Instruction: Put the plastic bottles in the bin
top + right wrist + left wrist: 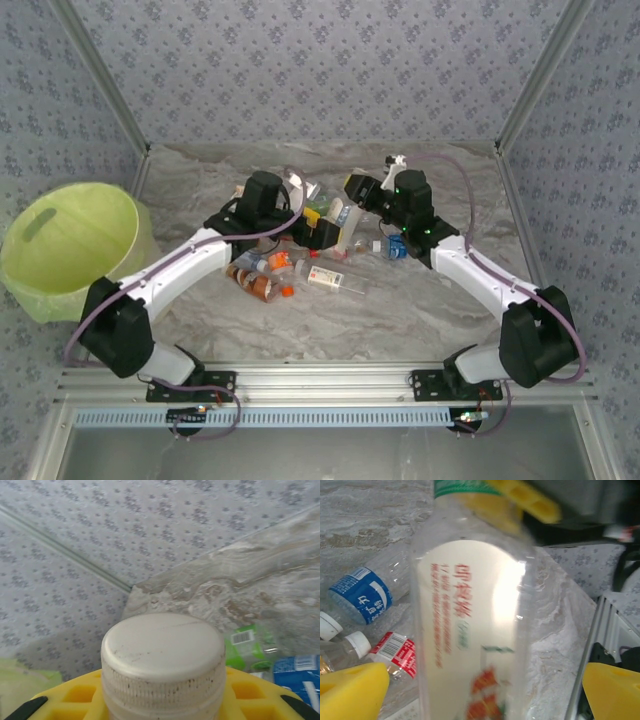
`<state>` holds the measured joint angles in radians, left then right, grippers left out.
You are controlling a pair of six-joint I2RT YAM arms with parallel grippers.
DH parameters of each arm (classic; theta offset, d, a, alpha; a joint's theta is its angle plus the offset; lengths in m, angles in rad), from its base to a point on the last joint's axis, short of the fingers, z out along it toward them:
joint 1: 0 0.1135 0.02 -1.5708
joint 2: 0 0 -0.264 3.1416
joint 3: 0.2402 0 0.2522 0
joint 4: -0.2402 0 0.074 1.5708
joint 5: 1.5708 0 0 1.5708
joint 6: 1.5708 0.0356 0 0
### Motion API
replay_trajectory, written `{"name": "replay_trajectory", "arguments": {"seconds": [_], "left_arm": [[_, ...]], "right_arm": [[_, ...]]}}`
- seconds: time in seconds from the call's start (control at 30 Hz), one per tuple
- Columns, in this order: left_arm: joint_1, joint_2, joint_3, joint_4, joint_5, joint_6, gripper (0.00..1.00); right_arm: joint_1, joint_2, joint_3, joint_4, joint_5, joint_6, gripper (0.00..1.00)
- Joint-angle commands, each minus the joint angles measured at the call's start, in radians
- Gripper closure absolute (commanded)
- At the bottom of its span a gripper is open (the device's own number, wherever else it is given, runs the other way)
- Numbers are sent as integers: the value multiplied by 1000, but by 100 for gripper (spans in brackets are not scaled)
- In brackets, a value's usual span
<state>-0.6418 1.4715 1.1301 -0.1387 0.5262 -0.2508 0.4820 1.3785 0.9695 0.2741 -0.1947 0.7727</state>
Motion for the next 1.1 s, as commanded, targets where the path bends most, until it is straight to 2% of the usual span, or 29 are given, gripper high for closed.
{"name": "replay_trajectory", "arguments": {"seconds": [0.0,0.07,0.13,0.2,0.3,0.43,0.63,0.8,0.83,0.87,0.9,0.97,1.07], "left_arm": [[-23,34,35,51,-13,39,2],[-34,50,39,66,-12,38,7],[-37,62,37,82,-9,27,15],[-37,66,33,101,-9,17,27],[-37,66,30,104,-29,14,42],[-37,65,34,86,-44,28,50],[-38,66,37,65,-71,37,58],[-36,61,46,34,-158,49,63],[-38,60,46,33,-174,50,64],[-37,58,47,30,-192,49,66],[-36,58,48,26,-205,47,69],[-35,54,61,-1,-234,55,80],[-35,47,100,-79,-281,89,89]], "right_arm": [[16,11,53,70,-89,-34,100],[21,16,59,76,-116,-41,100],[26,20,68,62,-127,-47,100],[30,21,79,29,-110,-57,99],[32,23,83,7,-87,-61,92],[32,26,87,-7,-82,-61,78],[29,26,111,-72,-67,-85,47],[30,6,137,-169,10,-124,27],[31,1,131,-171,28,-127,22],[32,-5,123,-170,50,-128,8],[32,-11,116,-171,74,-130,0],[35,-25,99,-178,137,-125,0],[35,-47,75,-199,211,-116,0]]}}
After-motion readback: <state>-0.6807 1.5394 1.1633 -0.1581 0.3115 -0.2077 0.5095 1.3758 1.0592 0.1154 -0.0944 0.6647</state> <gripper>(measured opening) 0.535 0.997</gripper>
